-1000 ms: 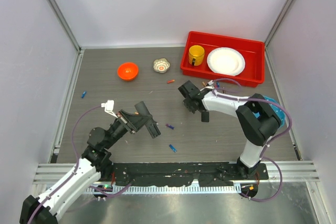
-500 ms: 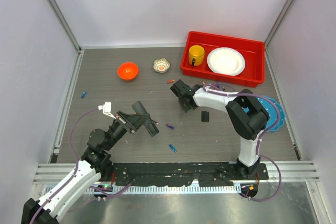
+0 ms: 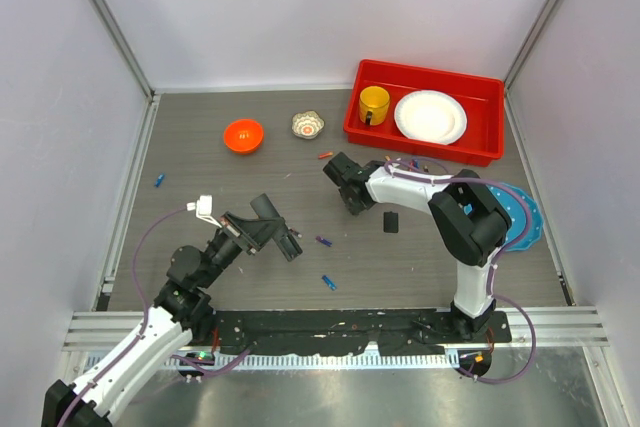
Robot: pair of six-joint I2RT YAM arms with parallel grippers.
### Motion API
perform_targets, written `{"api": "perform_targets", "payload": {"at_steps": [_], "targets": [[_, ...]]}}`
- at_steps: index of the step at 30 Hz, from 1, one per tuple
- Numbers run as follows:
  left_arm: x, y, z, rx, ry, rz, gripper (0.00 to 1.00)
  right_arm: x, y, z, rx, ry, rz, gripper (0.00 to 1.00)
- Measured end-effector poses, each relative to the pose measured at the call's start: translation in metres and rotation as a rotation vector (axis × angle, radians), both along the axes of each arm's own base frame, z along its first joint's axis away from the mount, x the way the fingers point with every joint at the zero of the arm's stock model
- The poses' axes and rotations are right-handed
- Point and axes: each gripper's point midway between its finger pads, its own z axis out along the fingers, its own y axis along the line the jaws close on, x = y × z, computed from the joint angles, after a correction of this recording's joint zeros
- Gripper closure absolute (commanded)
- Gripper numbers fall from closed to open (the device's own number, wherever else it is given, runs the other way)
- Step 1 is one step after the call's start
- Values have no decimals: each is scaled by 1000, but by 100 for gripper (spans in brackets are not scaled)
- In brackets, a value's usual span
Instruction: Load the batteries into the remote control
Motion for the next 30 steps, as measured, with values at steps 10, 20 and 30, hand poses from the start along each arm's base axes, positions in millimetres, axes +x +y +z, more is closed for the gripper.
{"api": "perform_targets", "payload": {"at_steps": [10, 20, 30], "targets": [[0, 0, -2, 7, 3, 0, 100, 0, 2, 5, -43, -5, 125, 43], [-1, -7, -14, 45, 27, -40, 100, -10, -19, 72, -312, -118, 761, 27], [-16, -30, -21, 89, 58, -214, 100, -37, -27, 29, -413, -69, 1311, 12]]}}
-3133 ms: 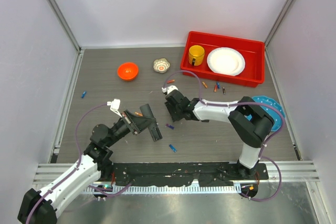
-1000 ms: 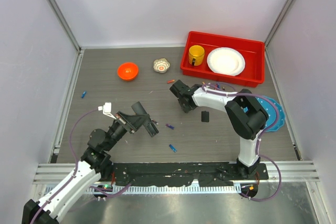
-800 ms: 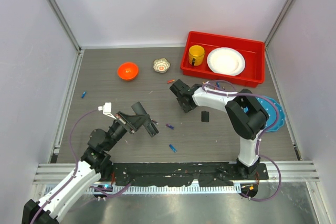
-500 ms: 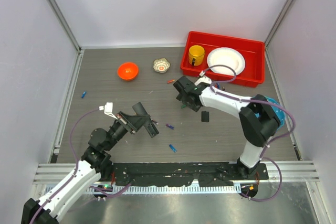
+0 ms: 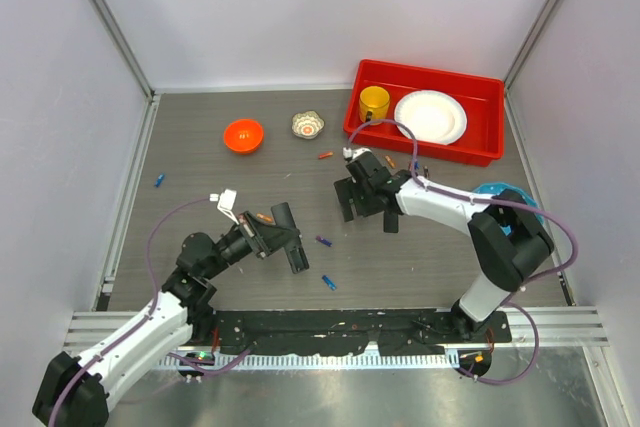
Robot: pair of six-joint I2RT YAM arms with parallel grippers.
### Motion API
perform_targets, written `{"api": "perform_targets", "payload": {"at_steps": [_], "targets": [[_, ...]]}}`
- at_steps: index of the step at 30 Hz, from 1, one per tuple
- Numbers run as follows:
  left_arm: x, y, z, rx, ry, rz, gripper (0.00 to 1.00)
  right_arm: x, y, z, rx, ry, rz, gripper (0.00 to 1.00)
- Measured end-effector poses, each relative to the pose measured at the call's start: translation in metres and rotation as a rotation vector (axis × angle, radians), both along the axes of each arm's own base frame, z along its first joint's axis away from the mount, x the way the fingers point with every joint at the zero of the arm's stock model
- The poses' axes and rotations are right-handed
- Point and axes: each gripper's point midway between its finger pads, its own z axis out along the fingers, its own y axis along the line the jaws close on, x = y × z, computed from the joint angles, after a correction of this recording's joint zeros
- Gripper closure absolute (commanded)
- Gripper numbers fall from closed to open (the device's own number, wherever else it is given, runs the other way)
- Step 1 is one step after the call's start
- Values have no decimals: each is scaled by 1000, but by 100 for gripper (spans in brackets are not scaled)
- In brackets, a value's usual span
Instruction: Load the batteries into the remote control
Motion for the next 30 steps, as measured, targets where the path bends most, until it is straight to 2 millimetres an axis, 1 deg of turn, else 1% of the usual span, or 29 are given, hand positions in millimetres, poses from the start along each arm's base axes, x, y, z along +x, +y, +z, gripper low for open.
{"api": "perform_targets", "payload": {"at_steps": [3, 11, 18, 22, 30], "targets": [[-3, -2, 8, -12, -23, -25, 100, 3, 8, -7, -10, 5, 81, 12], [-7, -3, 12, -20, -38, -42, 100, 23, 23, -14, -41, -12, 169, 12], [-8, -2, 15, -26, -47, -42, 100, 26, 22, -29, -75, 1, 187, 17], [-8, -2, 15, -24, -46, -43, 100, 33, 24, -28, -74, -15, 182, 20], [-7, -3, 10, -15, -31, -44, 100, 41, 21, -29, -64, -14, 167, 25]]}}
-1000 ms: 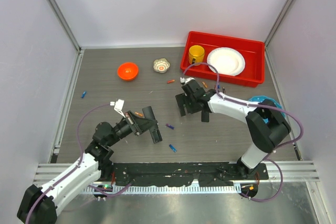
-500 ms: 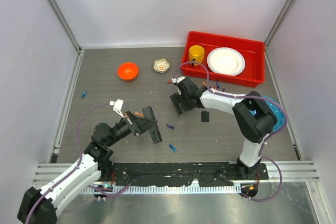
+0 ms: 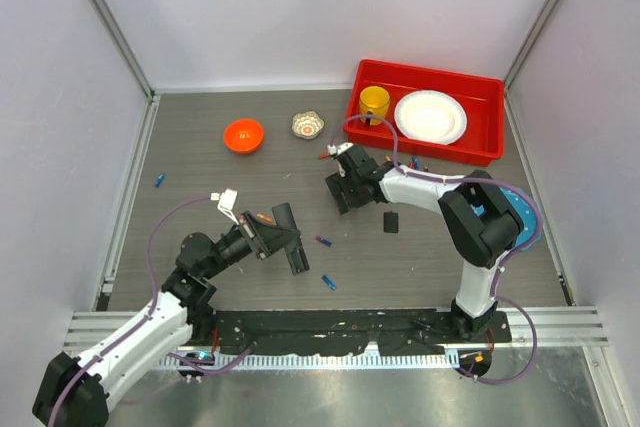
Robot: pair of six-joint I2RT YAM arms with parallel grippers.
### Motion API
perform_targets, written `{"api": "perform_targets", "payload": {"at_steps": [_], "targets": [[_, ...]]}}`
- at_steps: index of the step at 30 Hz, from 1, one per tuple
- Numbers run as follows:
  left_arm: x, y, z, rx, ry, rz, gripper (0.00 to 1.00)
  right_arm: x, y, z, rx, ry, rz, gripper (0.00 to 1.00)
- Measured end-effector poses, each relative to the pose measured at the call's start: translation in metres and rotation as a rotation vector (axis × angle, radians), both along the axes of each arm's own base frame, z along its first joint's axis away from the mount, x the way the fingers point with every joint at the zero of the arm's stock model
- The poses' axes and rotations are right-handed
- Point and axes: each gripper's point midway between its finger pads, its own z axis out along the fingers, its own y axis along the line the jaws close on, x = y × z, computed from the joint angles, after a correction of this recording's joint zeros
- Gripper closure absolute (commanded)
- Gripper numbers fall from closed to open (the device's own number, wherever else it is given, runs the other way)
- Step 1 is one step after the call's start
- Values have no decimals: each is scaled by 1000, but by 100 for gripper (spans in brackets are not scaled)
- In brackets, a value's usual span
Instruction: Load the batteries into the remote control
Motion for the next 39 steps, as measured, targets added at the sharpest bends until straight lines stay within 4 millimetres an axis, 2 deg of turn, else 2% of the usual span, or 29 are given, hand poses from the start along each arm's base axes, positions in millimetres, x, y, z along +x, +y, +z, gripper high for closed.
{"api": "perform_targets", "payload": {"at_steps": [13, 30, 39], "targets": [[0, 0, -1, 2, 4, -1, 100, 2, 3, 0, 13, -3, 3, 35], [-1, 0, 2, -8, -7, -1, 100, 1, 3, -1, 16, -1, -3, 53], [-1, 1, 1, -9, -8, 3, 100, 2, 2, -1, 19, -3, -22, 58]]}}
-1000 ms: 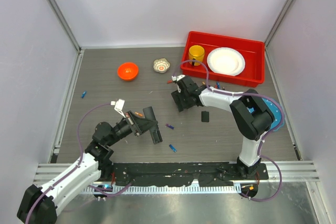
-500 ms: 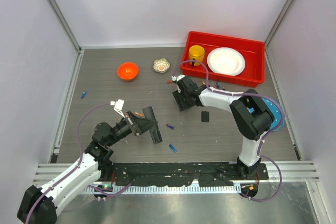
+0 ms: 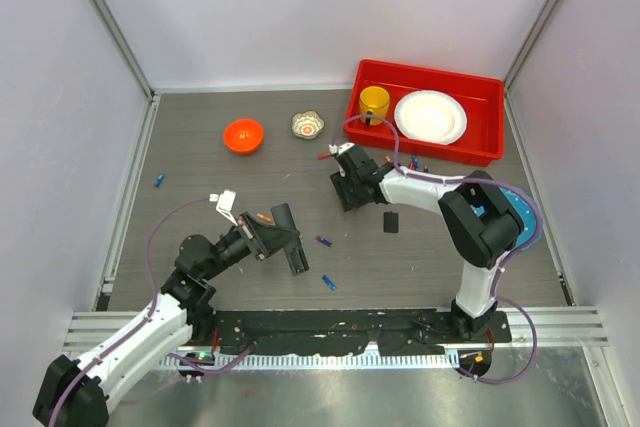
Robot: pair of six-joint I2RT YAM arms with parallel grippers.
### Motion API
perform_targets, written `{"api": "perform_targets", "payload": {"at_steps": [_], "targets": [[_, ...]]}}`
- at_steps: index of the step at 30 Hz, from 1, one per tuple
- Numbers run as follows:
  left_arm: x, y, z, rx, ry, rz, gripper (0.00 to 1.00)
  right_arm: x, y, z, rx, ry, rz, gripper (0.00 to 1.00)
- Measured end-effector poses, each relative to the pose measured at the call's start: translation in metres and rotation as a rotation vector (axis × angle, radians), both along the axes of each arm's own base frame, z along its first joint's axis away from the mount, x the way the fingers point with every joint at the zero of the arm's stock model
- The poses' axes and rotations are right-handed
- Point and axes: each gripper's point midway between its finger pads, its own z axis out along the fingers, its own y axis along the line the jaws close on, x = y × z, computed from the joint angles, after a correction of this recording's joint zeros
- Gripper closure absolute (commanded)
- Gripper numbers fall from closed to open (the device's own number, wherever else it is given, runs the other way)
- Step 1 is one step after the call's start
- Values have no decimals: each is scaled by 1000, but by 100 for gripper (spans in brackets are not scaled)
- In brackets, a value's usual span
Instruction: Load the batteries into the remote control
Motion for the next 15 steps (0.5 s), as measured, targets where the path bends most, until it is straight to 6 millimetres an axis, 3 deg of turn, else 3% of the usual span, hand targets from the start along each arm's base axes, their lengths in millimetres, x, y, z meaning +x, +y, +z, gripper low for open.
{"api": "perform_targets", "payload": {"at_steps": [8, 12, 15], "targets": [[1, 1, -1, 0, 2, 6, 100, -11, -26, 18, 19, -38, -197, 67], [2, 1, -2, -1, 6, 10, 100, -12, -34, 40, 115, -77, -369, 74], [3, 0, -2, -4, 5, 11, 100, -15, -37, 45, 201, -74, -513, 78]]}}
